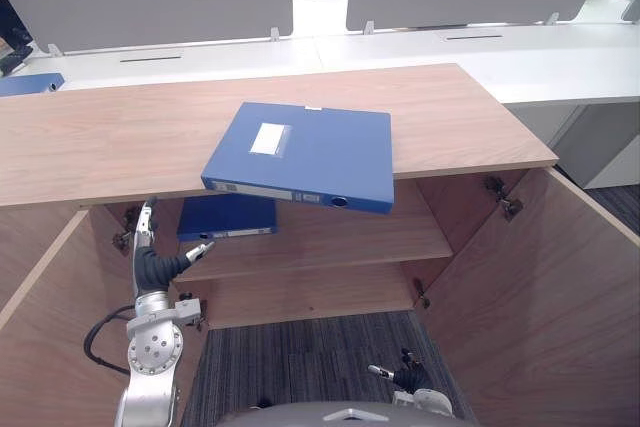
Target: Walk over to the cabinet, pick up the folder, carry it to the office cabinet, place the folder inside the office cabinet, then close the office cabinet door
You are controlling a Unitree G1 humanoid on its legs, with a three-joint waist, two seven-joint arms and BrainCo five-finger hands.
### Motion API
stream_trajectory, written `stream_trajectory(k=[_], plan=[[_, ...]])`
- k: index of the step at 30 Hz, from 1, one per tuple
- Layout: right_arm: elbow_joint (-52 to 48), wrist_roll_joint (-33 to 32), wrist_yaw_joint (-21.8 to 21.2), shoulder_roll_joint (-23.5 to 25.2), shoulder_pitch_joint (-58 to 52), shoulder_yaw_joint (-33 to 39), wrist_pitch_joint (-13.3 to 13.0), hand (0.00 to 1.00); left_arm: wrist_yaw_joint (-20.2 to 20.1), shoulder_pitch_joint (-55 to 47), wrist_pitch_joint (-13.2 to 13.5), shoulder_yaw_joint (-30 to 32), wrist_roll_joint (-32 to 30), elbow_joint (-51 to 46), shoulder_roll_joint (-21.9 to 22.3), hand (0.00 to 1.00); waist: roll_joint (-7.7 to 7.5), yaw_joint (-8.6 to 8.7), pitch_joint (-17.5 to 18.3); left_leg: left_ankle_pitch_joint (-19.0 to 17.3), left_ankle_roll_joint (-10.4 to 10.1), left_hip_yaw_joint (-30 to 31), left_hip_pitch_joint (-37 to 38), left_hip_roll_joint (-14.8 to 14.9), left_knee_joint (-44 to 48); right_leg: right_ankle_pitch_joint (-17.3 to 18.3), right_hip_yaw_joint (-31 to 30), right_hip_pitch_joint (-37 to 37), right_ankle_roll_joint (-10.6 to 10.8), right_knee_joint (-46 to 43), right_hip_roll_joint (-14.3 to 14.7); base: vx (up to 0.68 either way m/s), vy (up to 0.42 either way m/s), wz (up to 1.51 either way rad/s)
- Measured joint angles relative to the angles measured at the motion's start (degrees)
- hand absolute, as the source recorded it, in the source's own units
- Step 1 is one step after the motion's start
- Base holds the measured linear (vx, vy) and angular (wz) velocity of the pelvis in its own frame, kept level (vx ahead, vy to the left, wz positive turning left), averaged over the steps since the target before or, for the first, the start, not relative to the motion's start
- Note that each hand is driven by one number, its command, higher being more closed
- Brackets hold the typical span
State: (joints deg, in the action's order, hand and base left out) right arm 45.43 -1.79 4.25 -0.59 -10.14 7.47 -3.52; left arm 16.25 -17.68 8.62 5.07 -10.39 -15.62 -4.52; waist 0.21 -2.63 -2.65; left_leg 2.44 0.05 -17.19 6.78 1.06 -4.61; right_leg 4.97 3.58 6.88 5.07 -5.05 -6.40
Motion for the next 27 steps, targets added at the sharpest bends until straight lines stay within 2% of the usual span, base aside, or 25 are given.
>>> stream_trajectory(k=[4, 7, 14, 17, 24, 27], plan=[[0.0, 0.0, 0.0, -0.4, 0.1, -0.2, -0.1, 0.00, 0.9, -0.1, 1.0, -0.9, -0.1, -3.0, -0.2, 0.00, 0.26, 0.16, 0.3, -0.4, 0.1, 0.0, 0.2, 0.0, -0.4, 1.0, -1.4, 0.1, -0.9, -0.2, 0.5, -0.05, -0.011, -0.02], [0.7, 0.0, 0.0, -0.9, 0.0, -0.6, -0.1, 0.00, 1.9, -0.1, 1.6, -2.5, -2.3, -5.0, -2.5, 0.00, 0.40, 0.56, 0.6, -0.2, -0.1, 0.1, 0.4, 0.1, -0.4, 2.1, -1.5, -0.2, -1.2, -0.7, 0.5, -0.03, -0.013, 0.01], [2.9, 0.0, 0.0, -2.2, 0.1, -0.9, -0.1, 0.00, 2.2, 1.8, 2.0, -8.0, -10.6, -7.6, -8.1, 0.00, 0.82, 1.38, 1.2, 0.3, 0.3, 0.2, 0.4, 0.4, 0.0, 1.1, -1.6, -0.2, -0.7, -0.2, 0.8, 0.02, -0.004, -0.01], [3.0, 0.0, 0.1, -2.7, 0.2, -2.7, -0.1, 0.00, 2.4, 4.5, 2.0, -10.4, -17.5, -7.5, -11.7, 0.00, 0.84, 1.90, 1.3, 0.3, 0.3, 0.0, 0.5, 0.3, -0.4, 1.0, -1.9, -0.3, -0.7, -0.2, 0.9, -0.02, -0.006, -0.02], [4.8, 0.0, 0.1, -2.9, 1.2, -2.9, -0.8, 0.00, 3.0, 8.5, 1.5, -13.9, -25.8, -5.3, -15.0, 0.00, 0.87, 3.17, 1.6, 0.3, 0.3, -1.1, 0.5, 0.1, -0.4, 0.9, -3.3, -1.1, -0.7, -0.2, 1.0, -0.02, 0.006, -0.09], [5.0, 0.0, 0.1, -3.3, 1.8, -2.9, -1.2, 0.00, 3.1, 10.3, 1.5, -15.3, -28.6, -3.6, -15.8, 0.00, 0.91, 3.13, 1.6, 0.3, 0.3, -1.3, 0.7, -0.1, -0.4, 1.0, -3.4, -1.0, -1.2, 0.1, 1.0, -0.01, 0.003, -0.04]])
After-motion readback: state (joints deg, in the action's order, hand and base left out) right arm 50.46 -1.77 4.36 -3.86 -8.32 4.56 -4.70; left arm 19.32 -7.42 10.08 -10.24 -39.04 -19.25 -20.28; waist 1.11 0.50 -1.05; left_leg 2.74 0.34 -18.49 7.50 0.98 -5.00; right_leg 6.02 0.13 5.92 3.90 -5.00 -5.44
